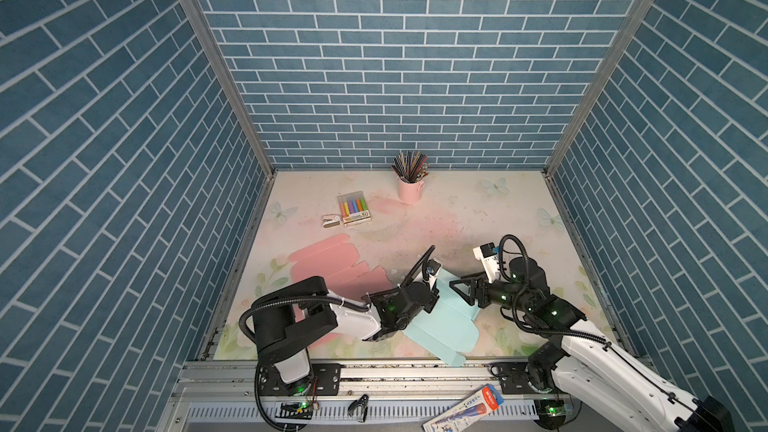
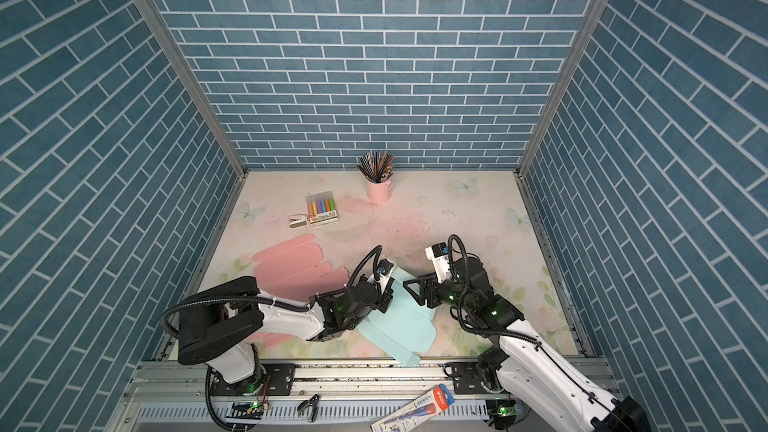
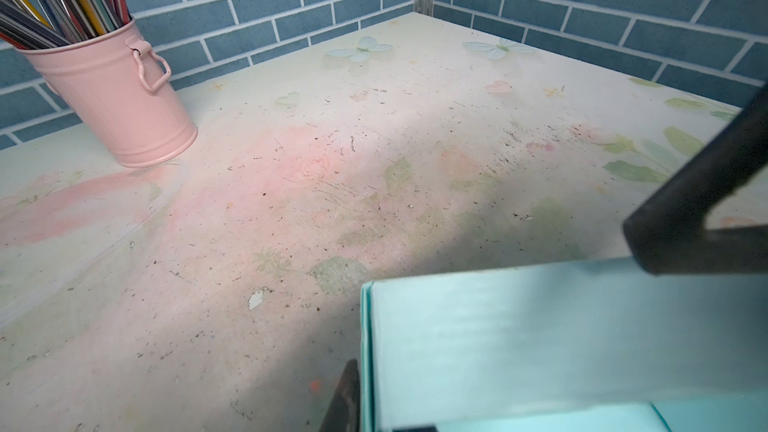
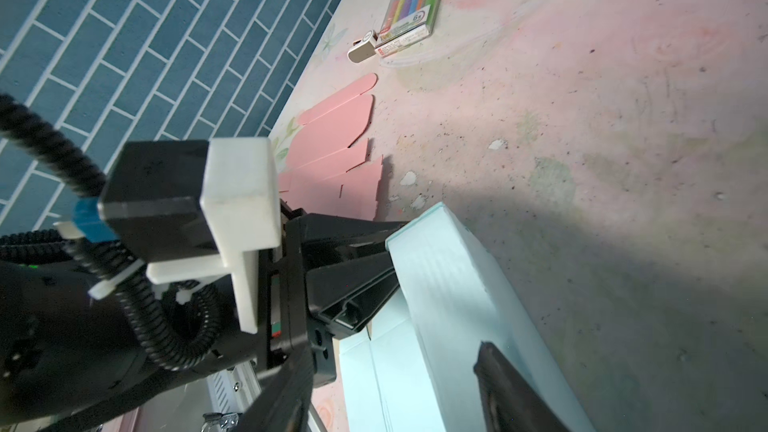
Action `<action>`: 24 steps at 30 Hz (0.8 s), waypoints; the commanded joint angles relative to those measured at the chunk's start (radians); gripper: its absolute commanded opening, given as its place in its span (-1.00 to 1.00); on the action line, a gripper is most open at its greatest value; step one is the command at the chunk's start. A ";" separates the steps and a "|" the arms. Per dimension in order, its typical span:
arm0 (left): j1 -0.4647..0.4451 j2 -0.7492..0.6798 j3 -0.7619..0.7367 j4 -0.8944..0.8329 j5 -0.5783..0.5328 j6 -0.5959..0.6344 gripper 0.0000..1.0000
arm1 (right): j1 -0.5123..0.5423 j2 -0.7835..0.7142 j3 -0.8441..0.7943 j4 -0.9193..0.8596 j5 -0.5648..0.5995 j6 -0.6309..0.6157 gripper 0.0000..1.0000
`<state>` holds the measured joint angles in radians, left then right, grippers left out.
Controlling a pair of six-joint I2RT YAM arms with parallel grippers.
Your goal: Fold the paper box
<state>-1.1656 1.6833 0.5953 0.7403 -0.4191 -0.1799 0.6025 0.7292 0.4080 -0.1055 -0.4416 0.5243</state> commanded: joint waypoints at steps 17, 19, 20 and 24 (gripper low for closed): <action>-0.063 -0.085 -0.046 -0.101 0.003 -0.310 -0.16 | 0.172 0.163 0.202 -0.271 0.374 -0.141 0.38; -0.067 -0.116 -0.062 -0.120 0.033 -0.356 -0.05 | 0.199 0.191 0.221 -0.299 0.446 -0.142 0.38; -0.066 -0.126 -0.061 -0.141 0.043 -0.373 -0.02 | 0.212 0.203 0.230 -0.310 0.473 -0.143 0.38; -0.068 -0.162 -0.045 -0.254 0.085 -0.431 0.11 | 0.251 0.254 0.258 -0.335 0.523 -0.141 0.39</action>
<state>-1.2293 1.5467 0.5453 0.5869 -0.3653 -0.5159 0.8314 0.9623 0.6315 -0.3889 -0.0120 0.4099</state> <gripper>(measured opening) 0.546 0.693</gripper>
